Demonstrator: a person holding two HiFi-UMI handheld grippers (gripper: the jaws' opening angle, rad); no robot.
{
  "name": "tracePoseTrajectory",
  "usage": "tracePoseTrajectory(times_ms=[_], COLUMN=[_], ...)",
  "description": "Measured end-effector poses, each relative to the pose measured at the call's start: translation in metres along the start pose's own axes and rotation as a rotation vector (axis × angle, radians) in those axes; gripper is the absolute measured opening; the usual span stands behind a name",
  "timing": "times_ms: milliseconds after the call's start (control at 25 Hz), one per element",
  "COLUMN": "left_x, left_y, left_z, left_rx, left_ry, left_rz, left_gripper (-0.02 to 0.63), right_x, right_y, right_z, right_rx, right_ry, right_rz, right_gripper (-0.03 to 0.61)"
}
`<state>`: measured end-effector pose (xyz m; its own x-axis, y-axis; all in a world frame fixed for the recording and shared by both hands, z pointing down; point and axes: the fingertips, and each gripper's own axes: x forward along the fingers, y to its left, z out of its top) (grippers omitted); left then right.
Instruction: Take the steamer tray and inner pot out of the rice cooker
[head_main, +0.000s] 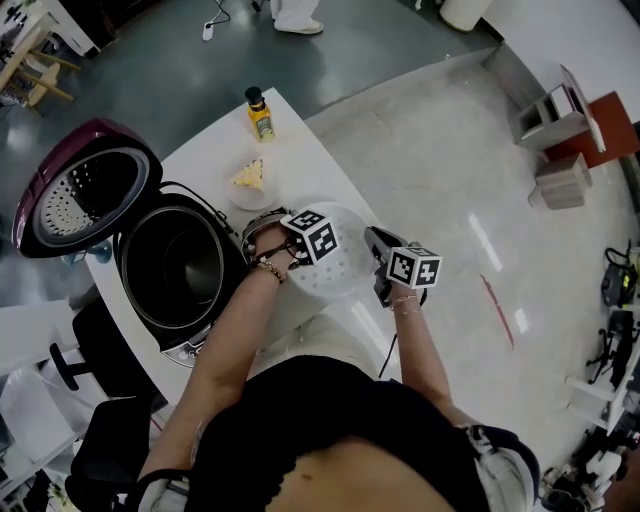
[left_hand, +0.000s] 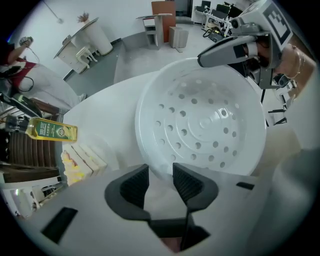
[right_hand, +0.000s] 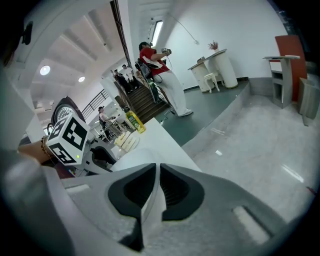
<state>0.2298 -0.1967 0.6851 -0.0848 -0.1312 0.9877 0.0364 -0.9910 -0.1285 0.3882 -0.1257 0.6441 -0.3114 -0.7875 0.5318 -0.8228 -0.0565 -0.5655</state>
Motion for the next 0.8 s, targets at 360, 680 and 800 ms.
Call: tracePoseTrajectory(times_ms=[360, 680, 800], left_x=[-0.001, -0.03, -0.068], left_y=[0.008, 0.027, 0.033], left_z=[-0.01, -0.003, 0.023], left_rx=[-0.059, -0.082, -0.151], left_ry=[0.034, -0.034, -0.227], left_rz=[0.034, 0.177, 0.211], left_gripper=[0.182, 0.25, 0.25], right_x=[0.007, 0.005, 0.007], right_y=[0.005, 0.0, 0.004], right_z=[-0.003, -0.004, -0.005], right_rx=[-0.038, -0.051, -0.064], right_ry=[-0.005, -0.027, -0.007], right_rz=[-0.012, -0.041, -0.015], right_gripper=[0.028, 0.028, 0.041])
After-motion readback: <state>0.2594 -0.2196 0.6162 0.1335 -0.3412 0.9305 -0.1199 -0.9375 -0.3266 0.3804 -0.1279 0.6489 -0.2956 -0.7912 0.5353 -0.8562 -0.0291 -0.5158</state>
